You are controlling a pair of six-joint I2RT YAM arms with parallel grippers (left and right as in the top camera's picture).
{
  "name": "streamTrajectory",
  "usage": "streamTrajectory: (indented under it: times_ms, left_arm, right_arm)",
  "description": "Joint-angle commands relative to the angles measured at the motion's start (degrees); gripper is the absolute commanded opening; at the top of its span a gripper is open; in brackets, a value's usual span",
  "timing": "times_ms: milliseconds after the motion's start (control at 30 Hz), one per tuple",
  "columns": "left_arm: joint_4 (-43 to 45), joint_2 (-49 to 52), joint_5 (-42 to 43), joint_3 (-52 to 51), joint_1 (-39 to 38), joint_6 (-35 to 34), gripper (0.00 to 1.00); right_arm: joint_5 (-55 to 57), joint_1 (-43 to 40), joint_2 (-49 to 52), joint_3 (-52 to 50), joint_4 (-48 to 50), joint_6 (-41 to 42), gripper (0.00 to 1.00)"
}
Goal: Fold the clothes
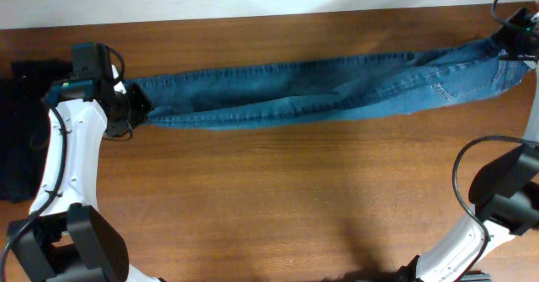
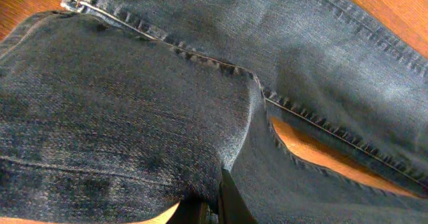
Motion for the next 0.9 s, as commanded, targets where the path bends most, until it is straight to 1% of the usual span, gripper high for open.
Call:
streamTrajectory:
  times_ms: [0,233,867]
  left_arm:
    - [0.2,0.2,-1.8,1.7,0.7,1.2,0.01]
    - [0.7,0.2,-2.6,1.7,0.9,1.2,0.01]
    - [3.7,1.8,-2.6,1.7,1.1,1.2,0.01]
  right_arm:
    - [1.0,0.1,2.1,1.7,0.5,0.8,0.04]
    - [5.3,0.0,3.5,1.7,0.5,0.5,0.04]
    - [7.2,-0.8,5.2,1.7,2.6,0.5,0.04]
